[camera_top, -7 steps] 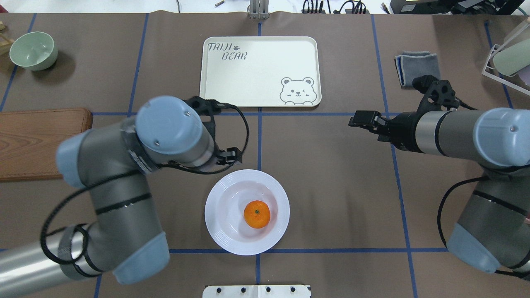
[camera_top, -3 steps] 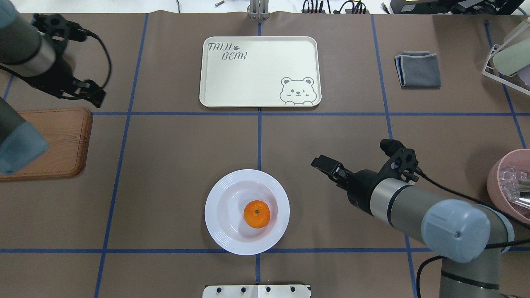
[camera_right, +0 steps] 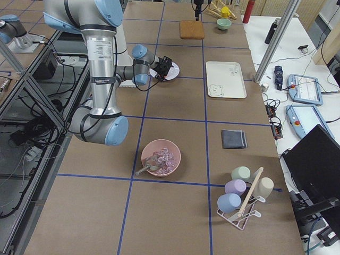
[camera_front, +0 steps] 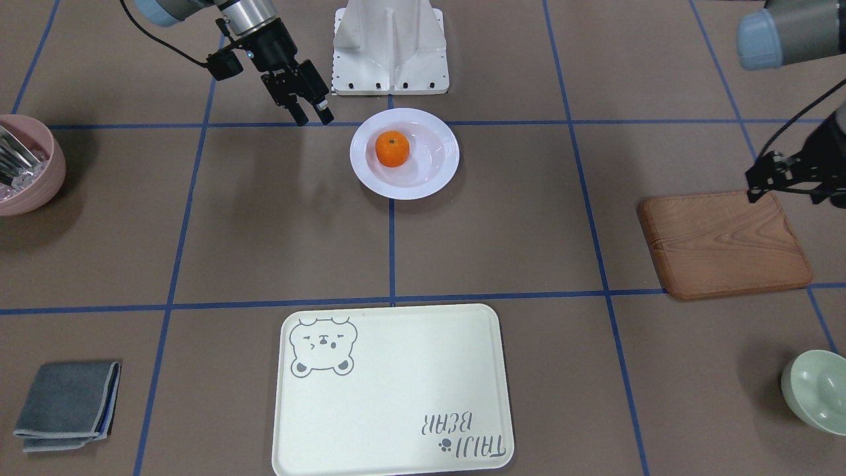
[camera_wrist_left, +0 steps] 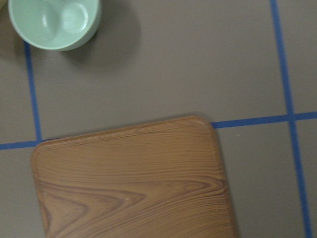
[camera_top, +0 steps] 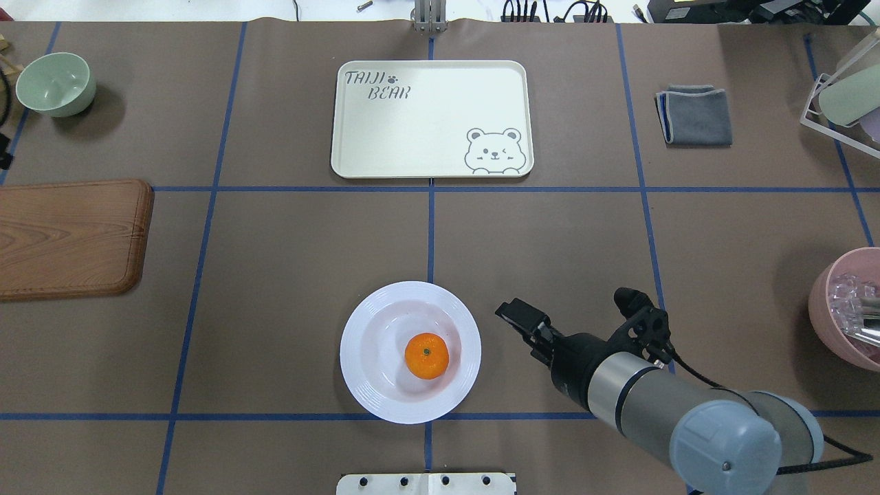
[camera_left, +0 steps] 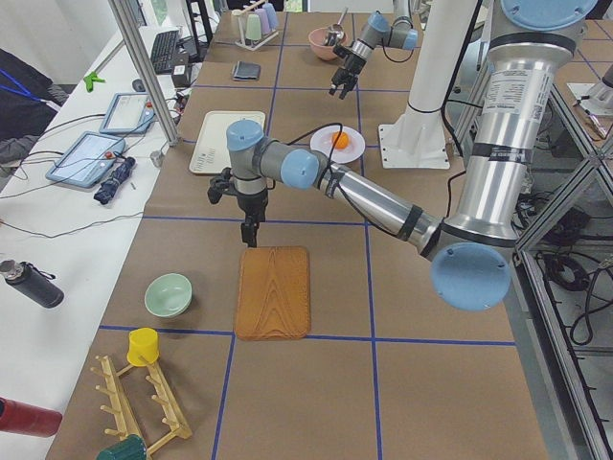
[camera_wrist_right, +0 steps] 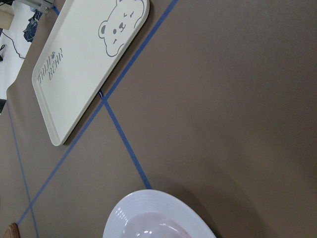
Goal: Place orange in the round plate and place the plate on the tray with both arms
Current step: 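Withdraw the left arm while the right gripper reaches to the plate's rim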
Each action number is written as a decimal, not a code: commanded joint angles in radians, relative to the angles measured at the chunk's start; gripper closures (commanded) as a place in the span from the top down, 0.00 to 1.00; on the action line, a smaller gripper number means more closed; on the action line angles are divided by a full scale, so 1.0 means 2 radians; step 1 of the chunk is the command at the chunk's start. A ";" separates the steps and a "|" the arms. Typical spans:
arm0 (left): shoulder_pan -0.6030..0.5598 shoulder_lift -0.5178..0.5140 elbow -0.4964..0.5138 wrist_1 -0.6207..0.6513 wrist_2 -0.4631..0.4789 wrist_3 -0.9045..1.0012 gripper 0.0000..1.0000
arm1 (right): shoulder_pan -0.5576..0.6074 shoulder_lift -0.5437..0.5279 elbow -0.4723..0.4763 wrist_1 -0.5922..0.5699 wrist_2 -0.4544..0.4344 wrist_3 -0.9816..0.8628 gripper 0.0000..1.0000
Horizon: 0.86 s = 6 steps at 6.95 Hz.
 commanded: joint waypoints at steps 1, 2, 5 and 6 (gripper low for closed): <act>-0.117 0.033 0.073 -0.004 -0.058 0.156 0.99 | -0.049 0.027 -0.038 0.000 -0.060 0.035 0.98; -0.151 0.061 0.088 -0.008 -0.075 0.193 0.99 | -0.059 0.038 -0.047 0.000 -0.063 0.035 0.98; -0.181 0.091 0.078 -0.012 -0.087 0.193 0.99 | -0.072 0.062 -0.072 0.001 -0.081 0.038 0.97; -0.181 0.091 0.078 -0.012 -0.087 0.193 0.99 | -0.074 0.073 -0.088 0.001 -0.082 0.041 0.97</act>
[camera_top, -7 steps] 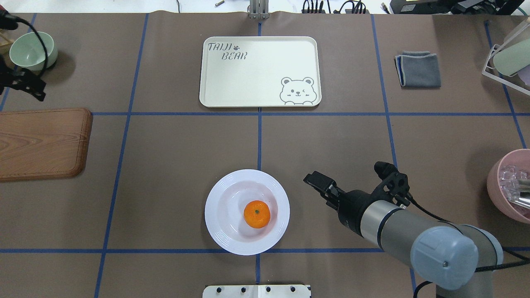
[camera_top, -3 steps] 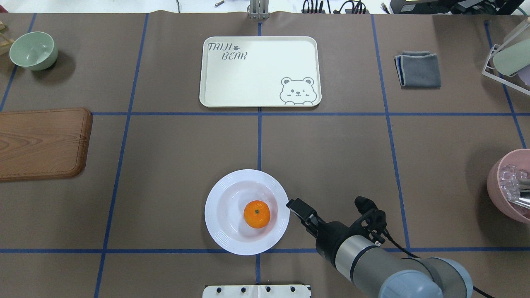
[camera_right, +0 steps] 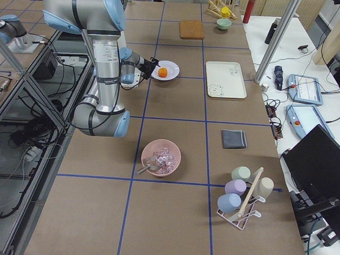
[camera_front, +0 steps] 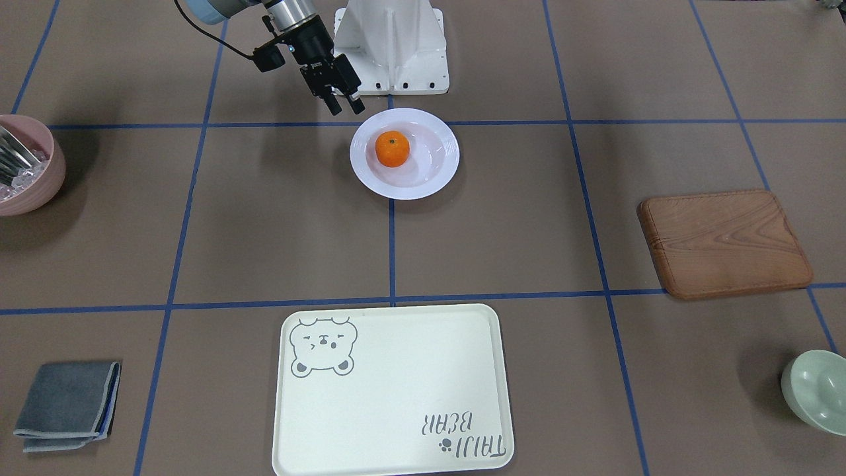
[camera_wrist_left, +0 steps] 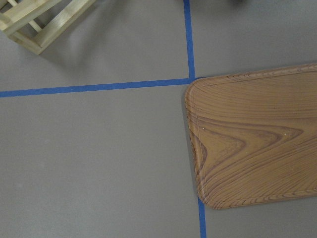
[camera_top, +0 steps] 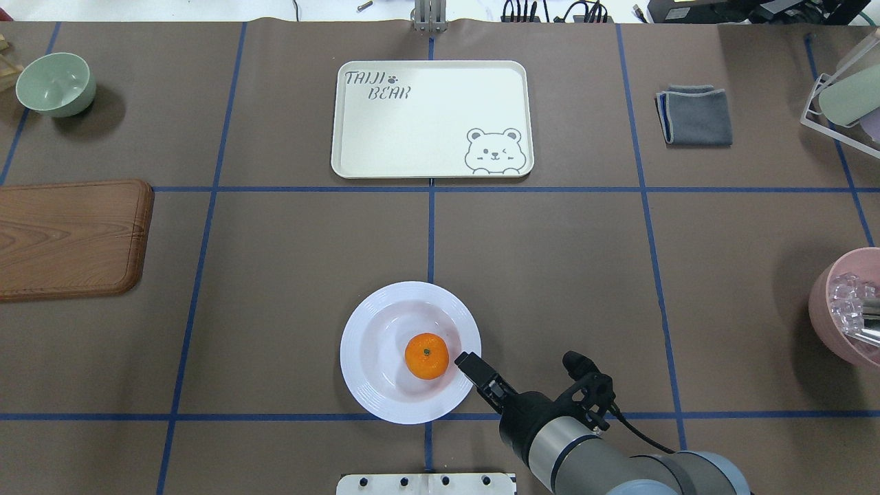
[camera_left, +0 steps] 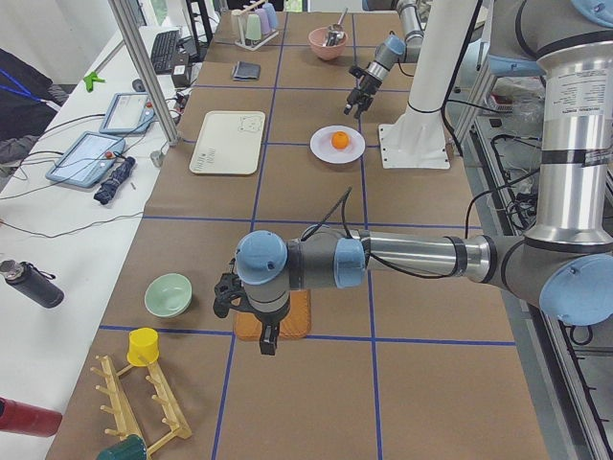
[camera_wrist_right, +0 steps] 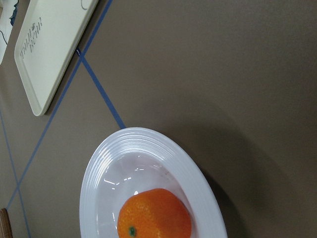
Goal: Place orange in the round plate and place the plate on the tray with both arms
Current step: 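Withdraw the left arm while the right gripper reaches to the plate's rim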
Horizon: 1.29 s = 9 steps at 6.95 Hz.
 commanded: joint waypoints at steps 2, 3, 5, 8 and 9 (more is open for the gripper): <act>-0.003 0.002 -0.001 -0.001 -0.001 0.000 0.99 | -0.005 0.020 -0.039 -0.001 -0.005 0.026 0.89; -0.003 0.002 -0.001 -0.001 -0.001 0.000 0.99 | 0.003 0.019 -0.043 -0.001 -0.003 0.021 0.88; -0.003 0.004 -0.002 -0.001 -0.001 0.000 0.99 | 0.010 0.020 -0.055 -0.004 0.000 0.015 0.88; -0.003 0.003 -0.003 -0.001 -0.001 0.000 0.99 | 0.017 0.022 -0.061 -0.004 0.000 0.018 0.65; -0.003 0.002 -0.002 -0.001 -0.001 0.000 0.99 | 0.022 0.039 -0.082 -0.003 0.000 0.018 0.64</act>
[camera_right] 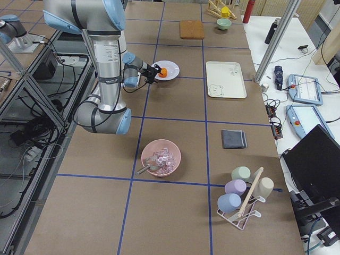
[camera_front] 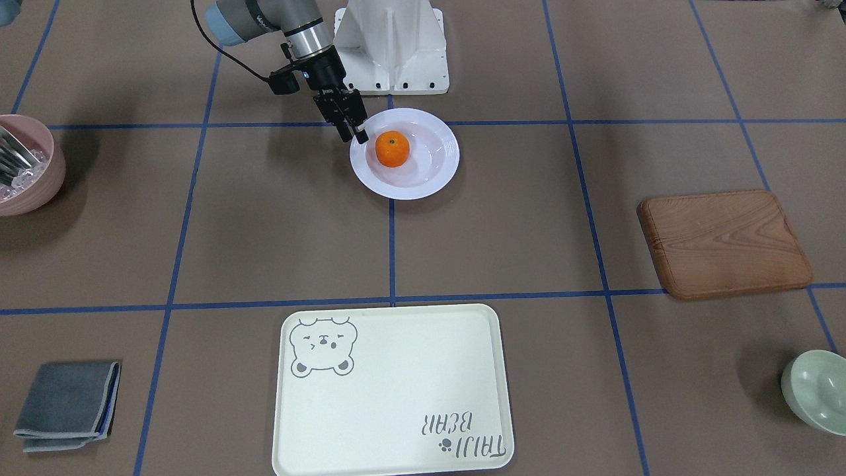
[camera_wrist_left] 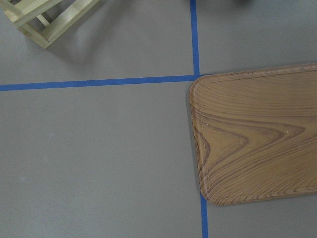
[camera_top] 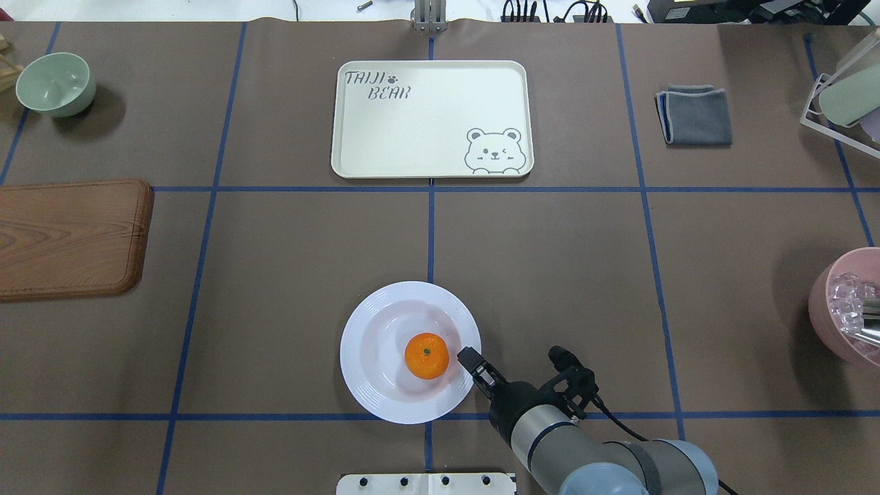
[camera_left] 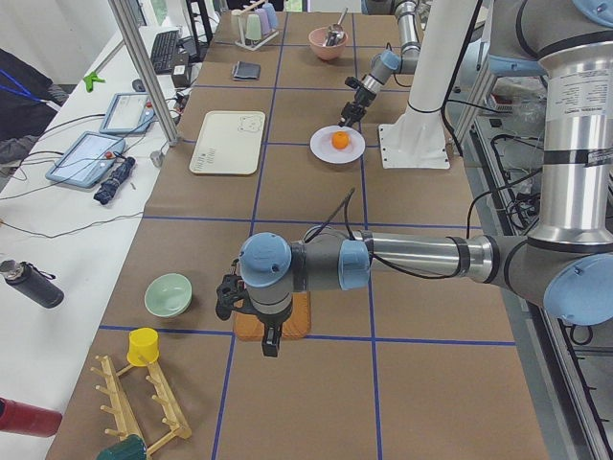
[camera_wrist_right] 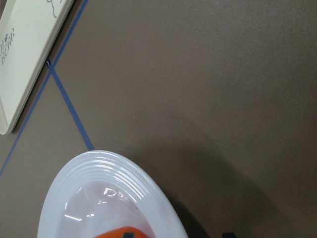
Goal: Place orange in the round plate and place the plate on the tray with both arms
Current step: 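Grip the rim of the white plate with the right gripper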
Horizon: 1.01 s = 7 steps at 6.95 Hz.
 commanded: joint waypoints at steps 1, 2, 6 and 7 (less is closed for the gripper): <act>0.001 -0.001 0.000 0.000 0.001 -0.001 0.99 | 0.007 0.027 -0.029 0.001 0.000 0.002 0.63; 0.001 -0.001 0.000 0.000 0.001 -0.001 0.99 | 0.009 0.028 -0.029 0.002 0.001 0.005 0.29; 0.001 -0.001 -0.001 0.000 0.000 -0.001 0.99 | 0.009 0.029 -0.026 0.005 -0.001 0.011 0.00; 0.001 -0.001 -0.001 0.000 0.000 -0.001 0.99 | 0.013 0.028 -0.007 0.005 -0.004 0.015 0.00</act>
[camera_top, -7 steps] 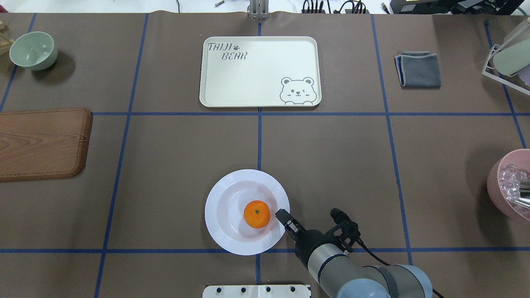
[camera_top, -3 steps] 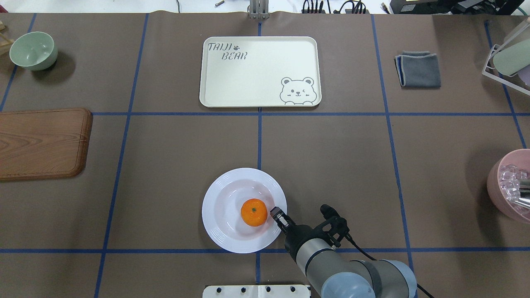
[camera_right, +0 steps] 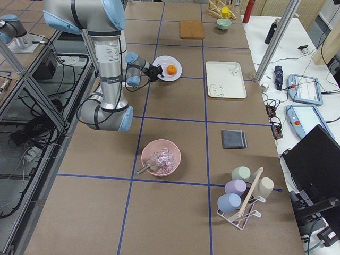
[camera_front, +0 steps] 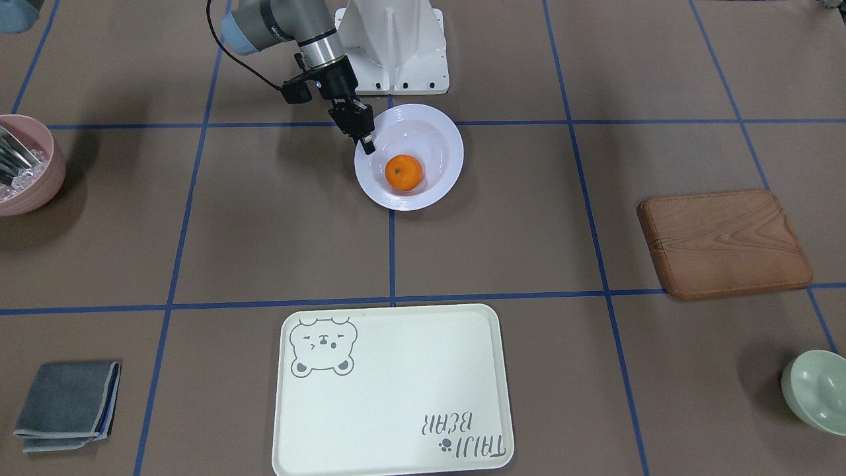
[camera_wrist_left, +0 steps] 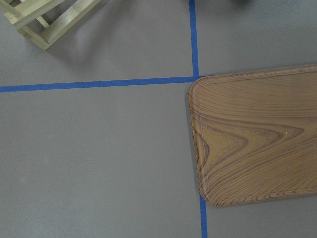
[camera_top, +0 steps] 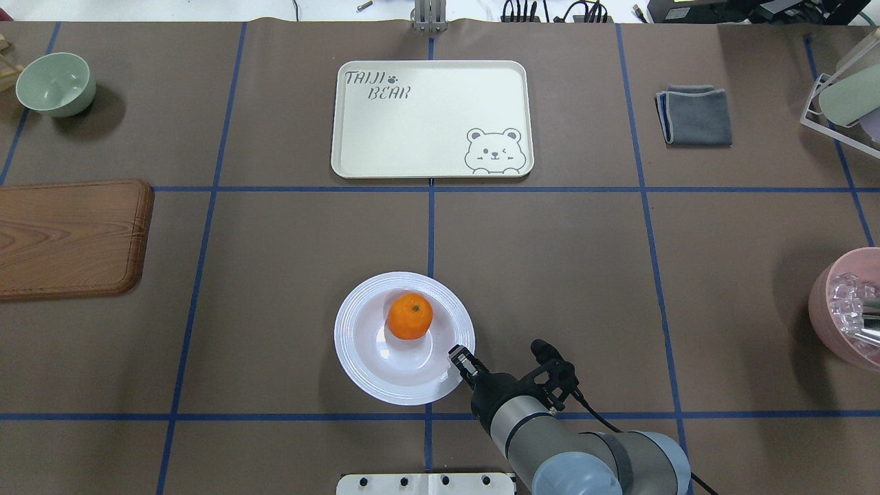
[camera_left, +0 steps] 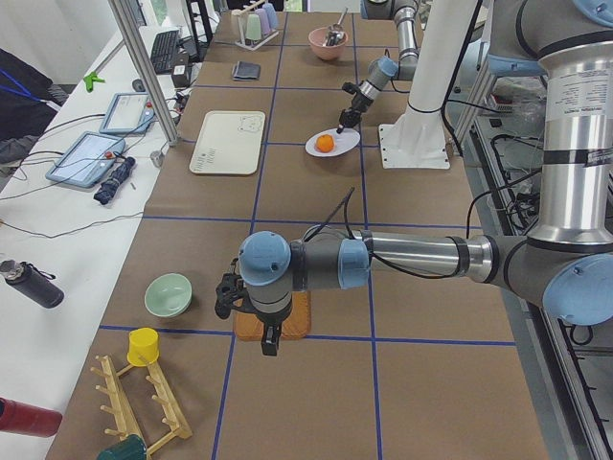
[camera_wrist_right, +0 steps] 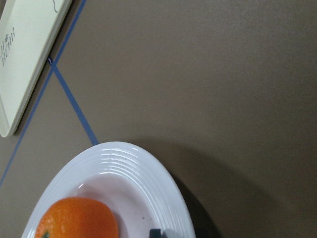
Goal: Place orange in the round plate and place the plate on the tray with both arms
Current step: 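Slide the plate with the orange onto the bear tray using the right gripper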
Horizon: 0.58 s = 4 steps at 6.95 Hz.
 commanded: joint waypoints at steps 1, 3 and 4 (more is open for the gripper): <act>0.000 -0.001 0.000 0.000 0.000 0.000 0.99 | 0.011 0.000 0.026 0.001 -0.009 0.003 0.00; 0.000 -0.001 -0.001 0.000 0.000 -0.001 0.99 | 0.013 0.001 0.031 0.001 -0.064 0.003 0.00; 0.000 -0.001 -0.001 0.000 0.000 -0.001 0.99 | 0.014 0.006 0.037 0.001 -0.083 0.004 0.00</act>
